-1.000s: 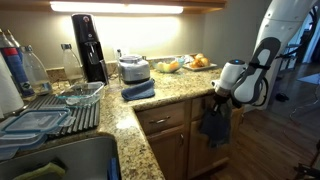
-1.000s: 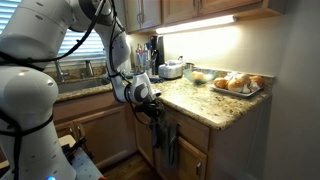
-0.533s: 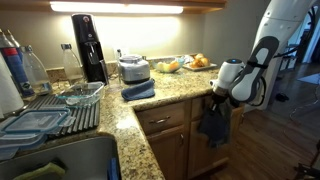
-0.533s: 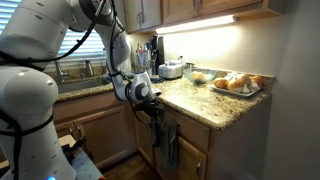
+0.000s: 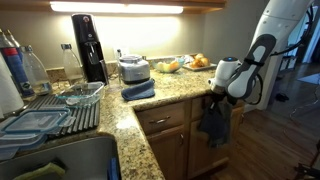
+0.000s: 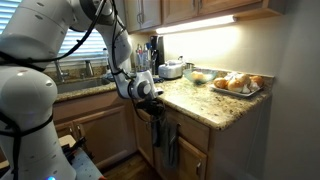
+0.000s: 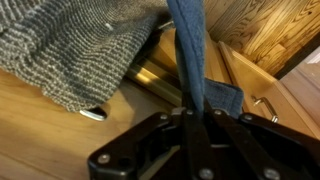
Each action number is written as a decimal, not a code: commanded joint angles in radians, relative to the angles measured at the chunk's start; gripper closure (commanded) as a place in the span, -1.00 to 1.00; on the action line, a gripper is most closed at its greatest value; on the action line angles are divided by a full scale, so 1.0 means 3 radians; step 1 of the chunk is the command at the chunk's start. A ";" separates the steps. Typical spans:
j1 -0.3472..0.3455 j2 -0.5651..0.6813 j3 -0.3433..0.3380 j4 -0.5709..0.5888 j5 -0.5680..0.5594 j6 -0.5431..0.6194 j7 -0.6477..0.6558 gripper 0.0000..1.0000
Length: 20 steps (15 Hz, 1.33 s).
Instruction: Put the towel on the counter on the hook hanging on the top drawer
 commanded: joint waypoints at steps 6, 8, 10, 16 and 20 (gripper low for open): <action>-0.0321 -0.0361 0.0371 -0.0314 -0.0083 -0.0056 -0.0070 0.89; -0.0370 -0.0414 0.0418 -0.0373 -0.0084 -0.0044 -0.0076 0.89; -0.0423 -0.0469 0.0472 -0.0433 -0.0082 -0.0037 -0.0090 0.89; -0.0609 -0.0481 0.0638 -0.0443 -0.0040 -0.0081 -0.0120 0.89; -0.0806 -0.0397 0.0817 -0.0339 0.0026 -0.0217 -0.0167 0.89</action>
